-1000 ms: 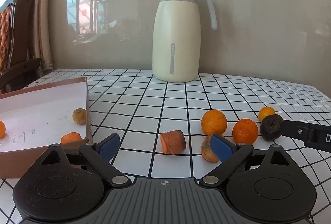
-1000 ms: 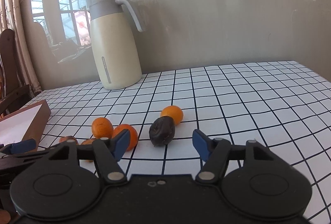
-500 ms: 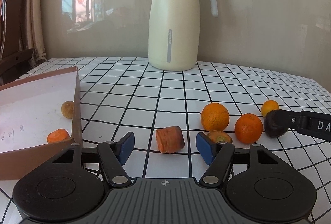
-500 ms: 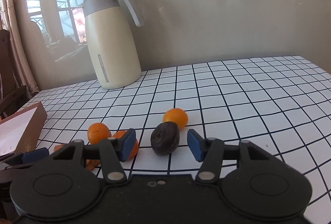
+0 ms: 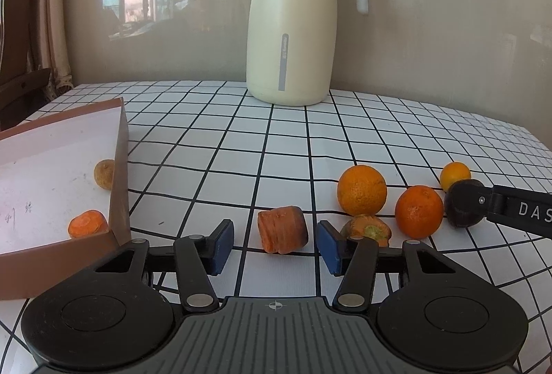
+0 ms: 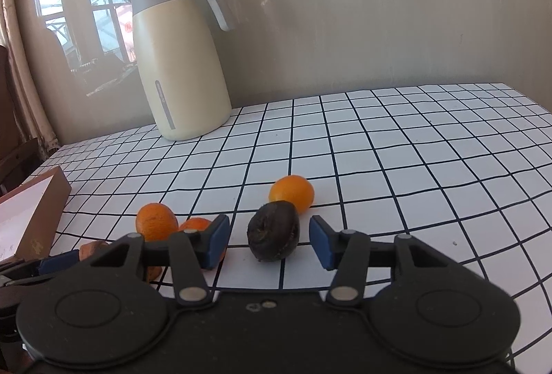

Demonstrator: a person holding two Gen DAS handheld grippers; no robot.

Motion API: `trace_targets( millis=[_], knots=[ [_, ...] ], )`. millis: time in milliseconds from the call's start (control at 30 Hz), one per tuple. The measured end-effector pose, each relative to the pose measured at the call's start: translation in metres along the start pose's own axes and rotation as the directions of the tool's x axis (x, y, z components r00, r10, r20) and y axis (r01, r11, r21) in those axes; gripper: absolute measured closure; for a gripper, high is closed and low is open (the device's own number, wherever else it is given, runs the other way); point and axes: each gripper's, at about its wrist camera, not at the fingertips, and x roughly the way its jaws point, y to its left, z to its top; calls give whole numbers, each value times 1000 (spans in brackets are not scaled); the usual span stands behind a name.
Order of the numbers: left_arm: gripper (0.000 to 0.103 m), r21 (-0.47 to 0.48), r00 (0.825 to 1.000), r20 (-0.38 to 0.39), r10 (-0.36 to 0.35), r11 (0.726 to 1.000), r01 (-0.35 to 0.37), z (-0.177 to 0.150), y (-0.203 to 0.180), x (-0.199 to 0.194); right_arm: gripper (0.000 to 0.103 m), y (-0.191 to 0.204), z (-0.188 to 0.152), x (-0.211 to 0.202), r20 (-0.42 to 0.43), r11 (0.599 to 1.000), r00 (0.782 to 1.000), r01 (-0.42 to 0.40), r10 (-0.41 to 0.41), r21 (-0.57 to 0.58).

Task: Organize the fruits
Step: 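Grasp the dark brown fruit with the right tool while the left tool grasps a carrot piece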

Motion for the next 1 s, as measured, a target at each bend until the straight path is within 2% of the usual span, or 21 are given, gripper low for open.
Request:
trace_targets(
  millis=[167, 233, 367, 533, 700, 1000],
  knots=[
    [50, -8, 1000, -9, -10, 1000, 10, 4, 0, 3, 60, -1, 2, 7, -12, 1000, 1000, 0, 0, 12],
    [52, -8, 1000, -10, -11, 1000, 11, 4, 0, 4, 66, 0, 3, 12, -27, 1000, 1000, -5, 5, 11],
    [52, -8, 1000, -10, -12, 1000, 12, 4, 0, 3, 72, 0, 0, 16, -42, 1000, 999, -5, 6, 21],
    [64, -6, 1000, -8, -16, 1000, 16, 4, -1, 2, 77, 0, -1, 17, -47, 1000, 999, 1, 0, 18],
    [72, 10, 1000, 0, -15, 1000, 15, 1, -4, 0, 77, 0, -1, 16, -47, 1000, 999, 0, 1, 18],
    [73, -3, 1000, 13, -20, 1000, 20, -2, -2, -2, 78, 1, -1, 14, -44, 1000, 999, 4, -4, 2]
  ],
)
